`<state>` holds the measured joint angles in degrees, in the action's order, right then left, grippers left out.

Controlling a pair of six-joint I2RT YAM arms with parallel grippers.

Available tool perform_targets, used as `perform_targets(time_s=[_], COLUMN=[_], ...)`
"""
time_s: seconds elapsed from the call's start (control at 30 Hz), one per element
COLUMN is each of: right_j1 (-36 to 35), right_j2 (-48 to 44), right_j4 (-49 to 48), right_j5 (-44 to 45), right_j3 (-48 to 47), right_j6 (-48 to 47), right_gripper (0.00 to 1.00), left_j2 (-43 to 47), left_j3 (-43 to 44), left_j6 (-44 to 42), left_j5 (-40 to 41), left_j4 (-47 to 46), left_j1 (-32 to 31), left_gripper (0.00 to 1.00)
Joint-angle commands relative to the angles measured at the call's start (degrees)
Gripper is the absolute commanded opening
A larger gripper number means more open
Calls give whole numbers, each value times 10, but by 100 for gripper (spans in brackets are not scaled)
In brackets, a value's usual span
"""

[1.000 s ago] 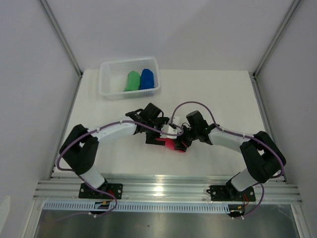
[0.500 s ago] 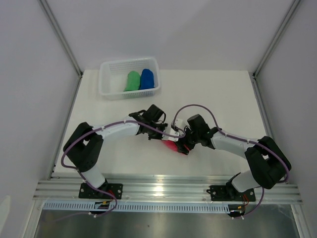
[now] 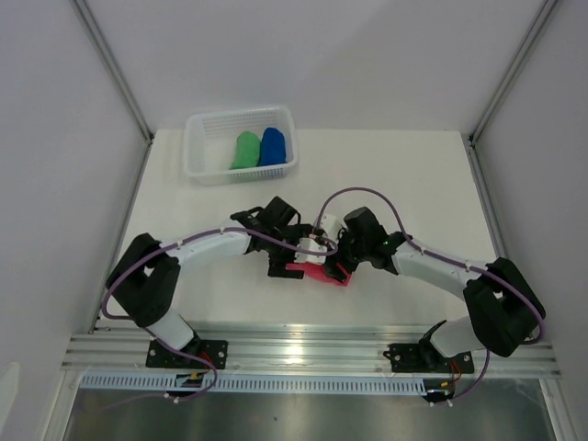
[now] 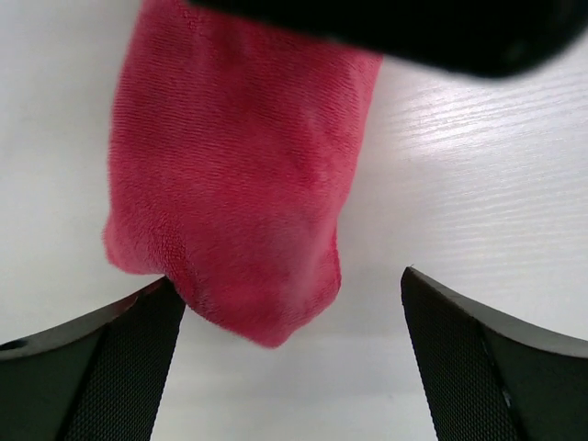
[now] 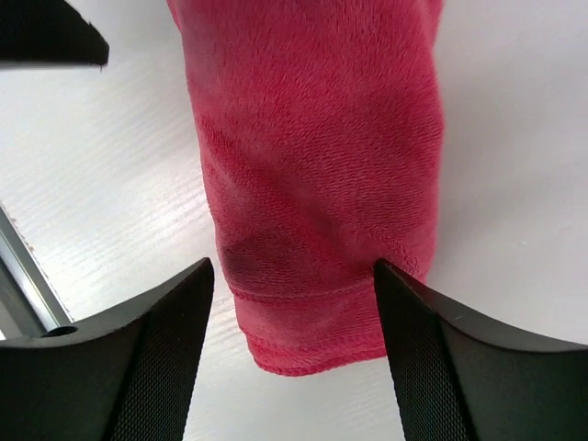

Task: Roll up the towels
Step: Roll the towel, then place the rolled towel into the container

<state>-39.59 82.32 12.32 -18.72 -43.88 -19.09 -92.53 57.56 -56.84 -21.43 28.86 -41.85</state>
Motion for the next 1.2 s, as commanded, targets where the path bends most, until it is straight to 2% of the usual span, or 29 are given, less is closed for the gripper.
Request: perform_targets(time_s=[0.0, 0.07, 0.13, 0.2, 0.3, 0.33, 0.37, 0.43, 0.47, 0.5, 0.53, 0.57, 0.6, 0.63, 0.67, 0.73, 0.77, 0.9, 1.03, 1.17], right_j1=[-3, 2, 6, 11, 37, 48, 59, 102, 122, 146, 201, 223, 234, 237, 236, 237, 236, 236, 235, 235], right_j2=[-72, -85, -95, -120, -165, -177, -199, -219, -227, -233, -231, -226, -213, -206, -202, -200, -204, -247, -285, -309], right_j4=[-40, -10, 16, 53, 69, 46, 24, -31, -71, -83, -85, -75, -60, -37, 1, 29, 32, 31, 57, 90], right_j5=[-71, -66, -48, -23, 33, 66, 83, 125, 138, 112, 66, -12, -18, -7, -1, 12, 13, 18, 23, 32], right_j3=[-67, -81, -92, -113, -125, -123, -118, -101, -98, -98, -103, -110, -118, -134, -137, -135, -125, -82, -56, -50], right_j6=[-4, -9, -14, -19, -17, -10, -1, 82, 121, 153, 185, 188, 199, 196, 194, 197, 207, 216, 212, 206], right_gripper=[74, 75, 80, 99, 99, 99, 100, 99, 99, 99, 99, 99, 99, 99, 99, 99, 99, 100, 99, 99], left_j2=[13, 28, 52, 78, 144, 166, 170, 162, 128, 102, 74, 48, 12, 5, 1, 2, 0, -33, -74, -127], left_j3=[21, 42, 66, 97, 138, 148, 168, 242, 282, 330, 448, 468, 473, 406, 376, 303, 275, 254, 250, 263], left_j6=[37, 50, 55, 43, 23, 35, 96, 207, 289, 293, 274, 206, 165, 136, 92, 49, 7, -53, -63, -57], left_j5=[72, 84, 102, 128, 162, 169, 183, 241, 199, 96, -52, -52, -22, 40, 39, 15, -5, -8, 15, 16], left_j4=[67, 85, 105, 145, 146, 119, 23, -75, -70, 42, 105, 156, 190, 201, 197, 203, 215, 230, 190, 196], left_j1=[16, 16, 17, 22, 39, 43, 49, 53, 59, 76, 74, 38, 16, 2, -9, -17, -31, -56, -71, -72], left_gripper=[99, 100, 99, 100, 100, 99, 100, 100, 100, 96, 84, 82, 81, 79, 81, 99, 99, 99, 99, 100])
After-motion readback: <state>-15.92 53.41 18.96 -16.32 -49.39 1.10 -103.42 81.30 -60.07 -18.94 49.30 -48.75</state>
